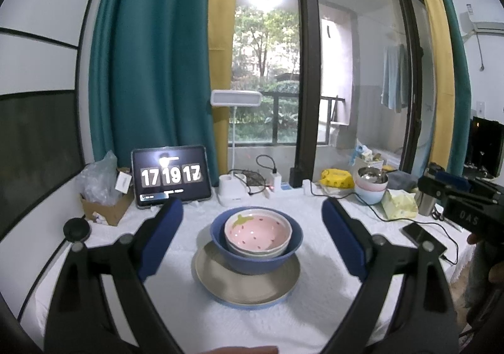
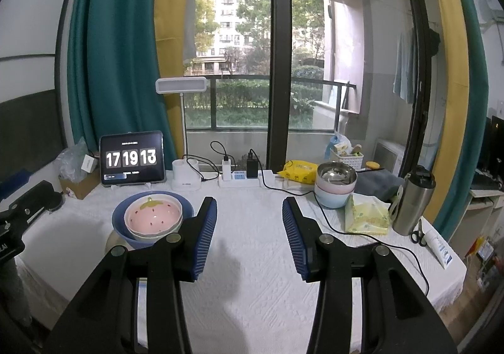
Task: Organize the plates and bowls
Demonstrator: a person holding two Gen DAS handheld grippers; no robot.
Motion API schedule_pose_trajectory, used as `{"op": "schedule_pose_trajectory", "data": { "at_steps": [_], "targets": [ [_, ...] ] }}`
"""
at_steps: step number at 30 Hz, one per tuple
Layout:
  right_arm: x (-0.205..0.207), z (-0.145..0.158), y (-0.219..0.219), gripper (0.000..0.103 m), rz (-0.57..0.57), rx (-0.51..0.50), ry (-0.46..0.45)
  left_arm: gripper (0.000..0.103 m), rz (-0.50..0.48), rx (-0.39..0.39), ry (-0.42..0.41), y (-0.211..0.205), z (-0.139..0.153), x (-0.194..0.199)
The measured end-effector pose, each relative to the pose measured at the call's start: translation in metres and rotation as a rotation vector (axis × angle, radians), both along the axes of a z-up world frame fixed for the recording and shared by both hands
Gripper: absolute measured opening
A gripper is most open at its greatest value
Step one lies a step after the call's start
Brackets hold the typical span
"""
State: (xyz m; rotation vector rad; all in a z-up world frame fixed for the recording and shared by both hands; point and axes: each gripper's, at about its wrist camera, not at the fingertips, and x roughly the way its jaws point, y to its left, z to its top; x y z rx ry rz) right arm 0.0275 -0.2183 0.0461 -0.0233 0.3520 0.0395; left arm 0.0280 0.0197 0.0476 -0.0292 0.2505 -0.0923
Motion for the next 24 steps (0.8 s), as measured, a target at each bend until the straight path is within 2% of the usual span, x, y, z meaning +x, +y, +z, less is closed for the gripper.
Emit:
{"op": "schedule_pose_trajectory", "data": {
  "at_steps": [24],
  "targets": [
    [0.0008, -0.0027, -0.0094, 0.046, -0.011, 0.006, -0.007, 0.091, -0.001, -0.004, -0.003, -0.0047, 0.0045, -0.004]
  ]
}}
